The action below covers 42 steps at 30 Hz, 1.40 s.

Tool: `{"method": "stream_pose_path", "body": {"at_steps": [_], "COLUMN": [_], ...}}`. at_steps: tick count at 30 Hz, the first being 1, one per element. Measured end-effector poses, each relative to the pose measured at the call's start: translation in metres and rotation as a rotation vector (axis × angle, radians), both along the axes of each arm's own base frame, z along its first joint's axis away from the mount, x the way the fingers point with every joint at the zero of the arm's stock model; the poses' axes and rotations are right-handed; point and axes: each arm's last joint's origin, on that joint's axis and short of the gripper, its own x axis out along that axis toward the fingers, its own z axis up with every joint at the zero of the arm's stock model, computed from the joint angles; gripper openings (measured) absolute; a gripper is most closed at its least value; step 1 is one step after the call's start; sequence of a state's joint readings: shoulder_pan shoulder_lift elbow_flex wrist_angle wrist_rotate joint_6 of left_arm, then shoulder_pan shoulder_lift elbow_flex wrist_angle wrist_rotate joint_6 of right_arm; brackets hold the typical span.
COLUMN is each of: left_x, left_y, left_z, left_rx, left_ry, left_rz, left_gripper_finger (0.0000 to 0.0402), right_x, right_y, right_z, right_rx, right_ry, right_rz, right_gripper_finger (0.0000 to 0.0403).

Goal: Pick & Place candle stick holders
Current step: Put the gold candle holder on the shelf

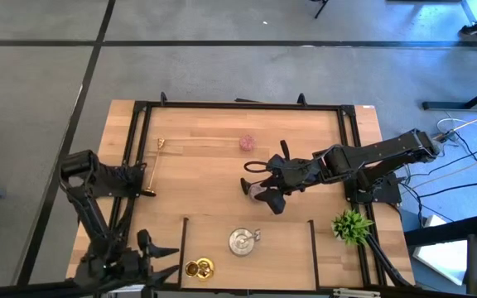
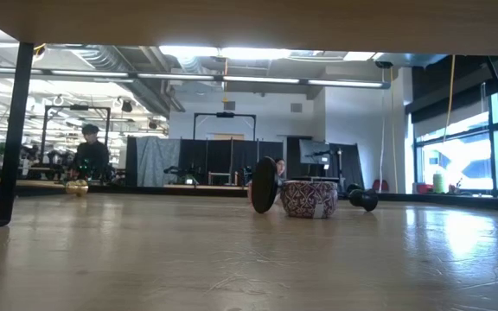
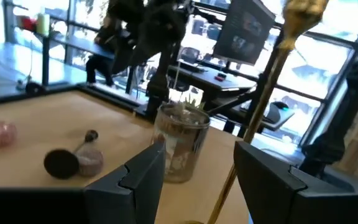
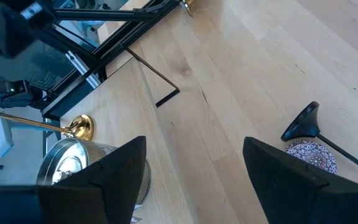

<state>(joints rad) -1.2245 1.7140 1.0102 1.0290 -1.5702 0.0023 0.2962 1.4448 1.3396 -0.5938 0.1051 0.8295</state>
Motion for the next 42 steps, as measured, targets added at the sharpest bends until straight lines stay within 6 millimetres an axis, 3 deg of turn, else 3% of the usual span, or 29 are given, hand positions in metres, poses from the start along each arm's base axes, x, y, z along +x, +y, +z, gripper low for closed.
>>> {"method": "stream_pose_path", "body": {"at_steps": [10,20,26,35,42], "left_x": [0.017,0.046,0.060,0.073,0.087], "left_y": [0.025,0.058,0.089,0.137,0.179], "left_z": [0.023,0.041,0.061,0.088,0.101], "left_rx": [0.078,0.102,0.108,0.359,0.290], "left_ry": [0.032,0.050,0.059,0.227,0.215], "left_rz": [0.076,0.201,0.293,0.426,0.576], "left_gripper_finger": [0.0159,0.0106,0.0069,0.0027,0.0006], "right_x": [0.000,0.000,0.002,0.003,0.004], "right_y": [-0.001,-0.001,-0.001,-0.002,-0.005], "right_z": [0.000,0.000,0.002,0.004,0.004], "right_rx": [-0.021,-0.021,-0.025,-0.046,-0.096], "right_ry": [-0.006,-0.008,-0.031,-0.060,-0.069], "right_rz": [-0.015,-0.015,-0.028,-0.039,-0.064], "right_gripper_finger": [0.0273,0.0273,0.0273,0.0273,0.0273]}}
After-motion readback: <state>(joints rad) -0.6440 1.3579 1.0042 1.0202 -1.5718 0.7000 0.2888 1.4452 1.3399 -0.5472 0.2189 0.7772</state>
